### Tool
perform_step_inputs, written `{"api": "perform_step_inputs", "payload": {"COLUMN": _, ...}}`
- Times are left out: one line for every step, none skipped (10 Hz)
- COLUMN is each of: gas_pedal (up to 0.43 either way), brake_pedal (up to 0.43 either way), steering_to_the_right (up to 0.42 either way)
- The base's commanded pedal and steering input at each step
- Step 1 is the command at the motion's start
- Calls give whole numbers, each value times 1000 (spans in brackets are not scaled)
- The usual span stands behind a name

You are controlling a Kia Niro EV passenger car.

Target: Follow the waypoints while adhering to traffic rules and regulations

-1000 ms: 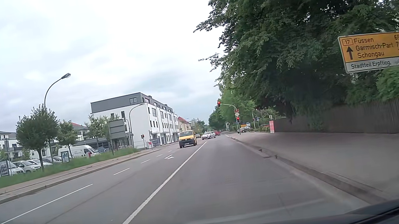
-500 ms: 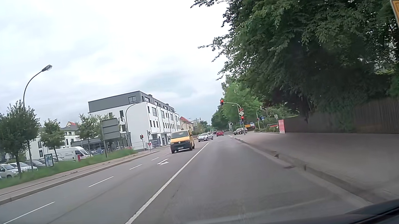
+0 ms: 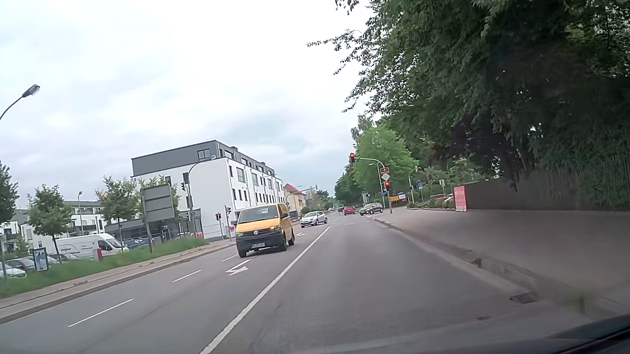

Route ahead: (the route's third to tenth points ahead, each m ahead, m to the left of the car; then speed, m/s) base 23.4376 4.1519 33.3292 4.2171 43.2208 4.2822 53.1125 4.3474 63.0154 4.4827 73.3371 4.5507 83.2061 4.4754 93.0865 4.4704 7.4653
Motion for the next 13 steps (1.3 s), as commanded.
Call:
{"api": "perform_step_inputs", "payload": {"gas_pedal": 130, "brake_pedal": 0, "steering_to_the_right": -5}}
{"api": "perform_step_inputs", "payload": {"gas_pedal": 130, "brake_pedal": 0, "steering_to_the_right": -5}}
{"api": "perform_step_inputs", "payload": {"gas_pedal": 130, "brake_pedal": 0, "steering_to_the_right": -5}}
{"api": "perform_step_inputs", "payload": {"gas_pedal": 130, "brake_pedal": 0, "steering_to_the_right": -5}}
{"api": "perform_step_inputs", "payload": {"gas_pedal": 130, "brake_pedal": 0, "steering_to_the_right": -5}}
{"api": "perform_step_inputs", "payload": {"gas_pedal": 130, "brake_pedal": 0, "steering_to_the_right": -4}}
{"api": "perform_step_inputs", "payload": {"gas_pedal": 118, "brake_pedal": 0, "steering_to_the_right": -5}}
{"api": "perform_step_inputs", "payload": {"gas_pedal": 118, "brake_pedal": 0, "steering_to_the_right": -4}}
{"api": "perform_step_inputs", "payload": {"gas_pedal": 118, "brake_pedal": 0, "steering_to_the_right": -4}}
{"api": "perform_step_inputs", "payload": {"gas_pedal": 118, "brake_pedal": 0, "steering_to_the_right": -4}}
{"api": "perform_step_inputs", "payload": {"gas_pedal": 118, "brake_pedal": 0, "steering_to_the_right": -3}}
{"api": "perform_step_inputs", "payload": {"gas_pedal": 87, "brake_pedal": 0, "steering_to_the_right": 0}}
{"api": "perform_step_inputs", "payload": {"gas_pedal": 0, "brake_pedal": 0, "steering_to_the_right": 3}}
